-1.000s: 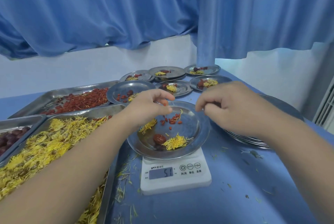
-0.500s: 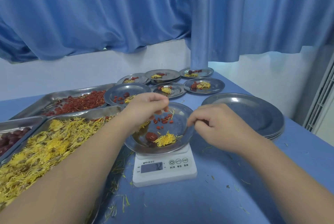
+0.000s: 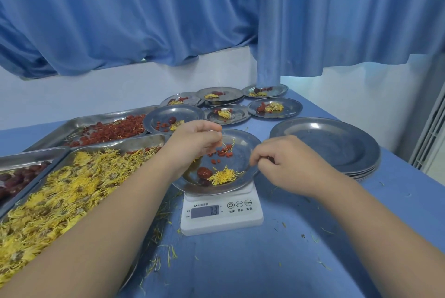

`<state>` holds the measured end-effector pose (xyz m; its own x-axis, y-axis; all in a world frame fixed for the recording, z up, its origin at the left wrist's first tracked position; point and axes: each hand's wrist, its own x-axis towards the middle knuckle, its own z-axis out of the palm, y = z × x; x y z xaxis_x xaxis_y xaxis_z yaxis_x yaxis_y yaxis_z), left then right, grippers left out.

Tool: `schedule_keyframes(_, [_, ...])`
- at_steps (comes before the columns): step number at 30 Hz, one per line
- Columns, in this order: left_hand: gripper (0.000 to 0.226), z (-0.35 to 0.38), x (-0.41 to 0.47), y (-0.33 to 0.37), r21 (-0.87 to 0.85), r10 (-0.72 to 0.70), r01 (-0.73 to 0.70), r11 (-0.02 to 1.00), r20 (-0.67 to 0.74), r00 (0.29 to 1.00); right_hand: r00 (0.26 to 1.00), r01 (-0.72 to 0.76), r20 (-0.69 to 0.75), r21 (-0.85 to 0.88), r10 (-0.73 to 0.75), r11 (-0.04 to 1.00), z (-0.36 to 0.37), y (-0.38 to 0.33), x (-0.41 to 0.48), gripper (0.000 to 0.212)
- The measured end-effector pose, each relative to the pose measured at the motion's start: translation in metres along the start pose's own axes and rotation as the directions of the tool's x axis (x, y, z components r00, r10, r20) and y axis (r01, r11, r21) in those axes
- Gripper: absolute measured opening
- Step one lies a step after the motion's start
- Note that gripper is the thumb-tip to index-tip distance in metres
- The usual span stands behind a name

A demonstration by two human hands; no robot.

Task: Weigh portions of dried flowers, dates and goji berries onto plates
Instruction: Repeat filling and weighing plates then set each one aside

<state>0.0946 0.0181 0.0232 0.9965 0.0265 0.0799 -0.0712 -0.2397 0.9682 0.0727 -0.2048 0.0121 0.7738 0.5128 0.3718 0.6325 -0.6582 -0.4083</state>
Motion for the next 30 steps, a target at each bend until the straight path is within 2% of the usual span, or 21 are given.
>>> schedule_keyframes(4, [0.018, -0.001, -0.007, -0.005, 0.239, 0.070, -0.048, 0.970, -0.086, 0.994, 1.000, -0.013, 0.014, 0.003, 0.012, 1.000, 0.002, -0.001, 0.000, 0.031])
schedule_keyframes(14, [0.014, 0.002, -0.011, 0.005, 0.447, 0.221, -0.139, 0.884, -0.136, 0.966, 0.996, -0.080, -0.041, 0.039, 0.082, 0.996, -0.002, 0.002, -0.001, 0.030])
schedule_keyframes(18, [0.017, 0.006, -0.011, 0.007, 0.353, 0.197, -0.145, 0.924, -0.114, 0.974, 0.997, -0.066, -0.038, 0.025, 0.067, 0.998, -0.002, 0.002, -0.001, 0.030])
schedule_keyframes(23, [0.015, 0.006, -0.022, 0.009, 0.367, 0.221, -0.156, 0.917, -0.143, 0.965, 0.998, -0.051, -0.041, 0.014, 0.052, 0.999, -0.002, 0.003, -0.001, 0.030])
schedule_keyframes(26, [0.025, 0.004, -0.031, 0.017, 0.222, 0.131, -0.092, 0.971, -0.170, 0.977, 0.998, -0.048, -0.036, 0.002, 0.048, 0.999, -0.001, 0.003, -0.001, 0.030])
schedule_keyframes(28, [0.031, 0.002, -0.041, 0.022, 0.091, 0.056, -0.044, 0.995, -0.136, 0.989, 0.999, -0.043, -0.030, -0.007, 0.043, 0.999, -0.001, 0.002, -0.001, 0.029])
schedule_keyframes(30, [0.041, -0.003, -0.053, 0.022, 0.020, 0.044, -0.042, 0.999, -0.103, 0.994, 0.999, -0.033, -0.021, -0.006, 0.033, 0.999, -0.001, 0.000, -0.001, 0.030])
